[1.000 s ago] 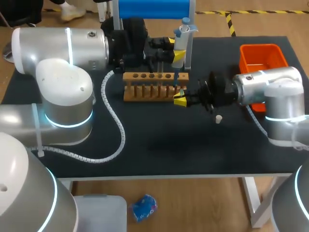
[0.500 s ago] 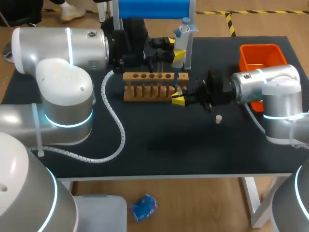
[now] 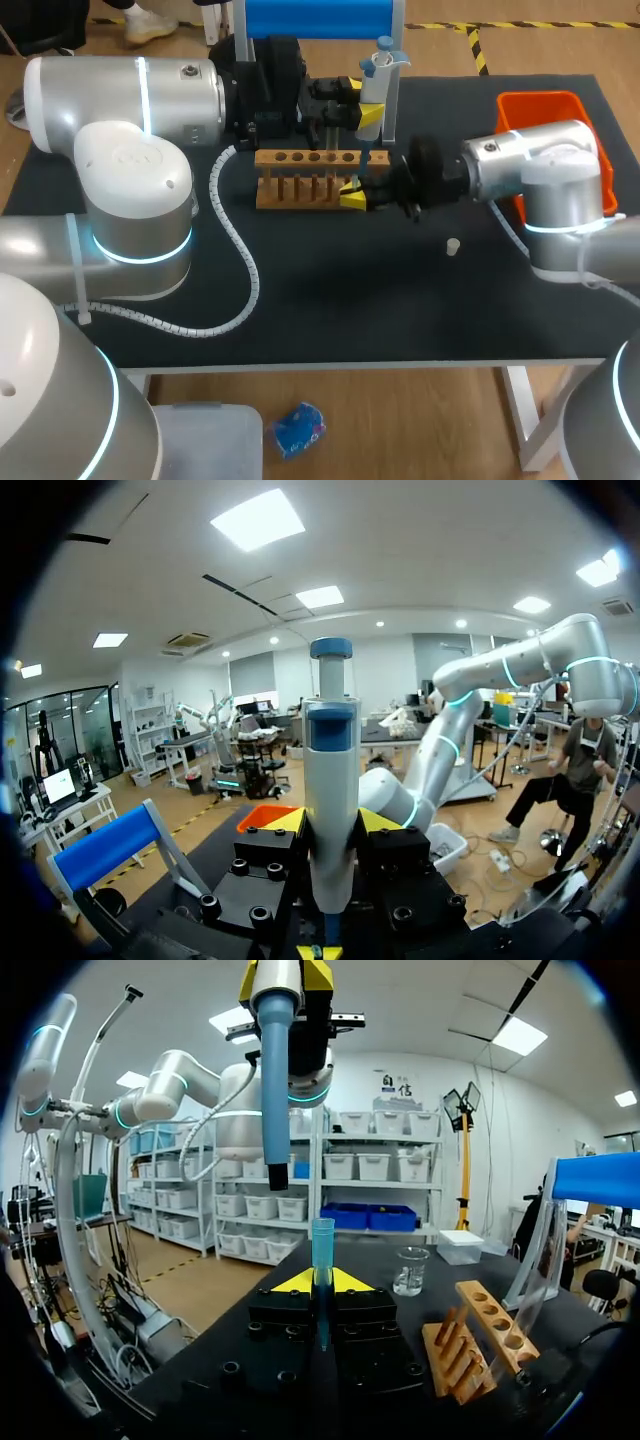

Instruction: Invert the test tube, pick up the pipette, mount the tip to pipette, aspirate from beaker and dispense into the tube, eject the tip, return the pipette, and cap with the stopper.

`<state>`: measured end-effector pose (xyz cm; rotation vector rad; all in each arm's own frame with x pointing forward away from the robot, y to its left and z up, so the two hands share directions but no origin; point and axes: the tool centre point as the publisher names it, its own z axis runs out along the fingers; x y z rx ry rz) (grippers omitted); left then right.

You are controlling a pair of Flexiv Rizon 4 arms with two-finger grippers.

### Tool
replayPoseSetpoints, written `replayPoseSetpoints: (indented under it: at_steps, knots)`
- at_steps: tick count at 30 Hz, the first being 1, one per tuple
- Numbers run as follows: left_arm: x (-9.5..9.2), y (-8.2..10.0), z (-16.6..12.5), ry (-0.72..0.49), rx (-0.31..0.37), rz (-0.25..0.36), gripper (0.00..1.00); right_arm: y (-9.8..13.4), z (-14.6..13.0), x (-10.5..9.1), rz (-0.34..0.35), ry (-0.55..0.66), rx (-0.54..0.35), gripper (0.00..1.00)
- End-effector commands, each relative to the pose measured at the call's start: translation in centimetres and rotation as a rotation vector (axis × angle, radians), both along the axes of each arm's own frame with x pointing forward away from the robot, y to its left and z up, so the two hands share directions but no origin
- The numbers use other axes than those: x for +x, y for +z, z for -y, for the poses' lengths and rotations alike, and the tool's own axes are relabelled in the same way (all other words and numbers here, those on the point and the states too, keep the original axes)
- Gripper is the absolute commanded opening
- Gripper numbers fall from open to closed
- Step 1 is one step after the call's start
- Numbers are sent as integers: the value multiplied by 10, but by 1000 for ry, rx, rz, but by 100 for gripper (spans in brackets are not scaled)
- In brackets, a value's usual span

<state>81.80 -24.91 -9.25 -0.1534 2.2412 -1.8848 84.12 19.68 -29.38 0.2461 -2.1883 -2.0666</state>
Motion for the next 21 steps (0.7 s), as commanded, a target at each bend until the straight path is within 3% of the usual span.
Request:
replayPoseSetpoints:
  at_steps: [1, 9, 21]
  knots:
    - [0, -1, 0, 0, -6, 3, 0, 4, -1, 1, 10, 6, -4, 0]
    - [0, -1, 0, 0, -6, 3, 0, 12, 0, -2, 51, 11, -9, 0]
    - [0, -1, 0, 0, -6, 3, 0, 11, 5, -9, 59, 11, -13, 0]
